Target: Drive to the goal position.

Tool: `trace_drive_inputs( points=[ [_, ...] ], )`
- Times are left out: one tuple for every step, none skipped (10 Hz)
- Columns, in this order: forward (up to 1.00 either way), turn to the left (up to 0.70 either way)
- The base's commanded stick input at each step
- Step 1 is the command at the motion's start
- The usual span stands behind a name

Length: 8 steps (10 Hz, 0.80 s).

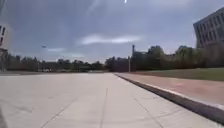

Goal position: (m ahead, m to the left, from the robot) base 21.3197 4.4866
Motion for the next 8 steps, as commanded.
trace_drive_inputs(
  points=[
    [1.00,0.01],
    [1.00,0.02],
    [1.00,0.03],
    [1.00,0.03],
    [1.00,0.03],
    [1.00,0.03],
    [1.00,0.03],
    [1.00,0.02]
  ],
)
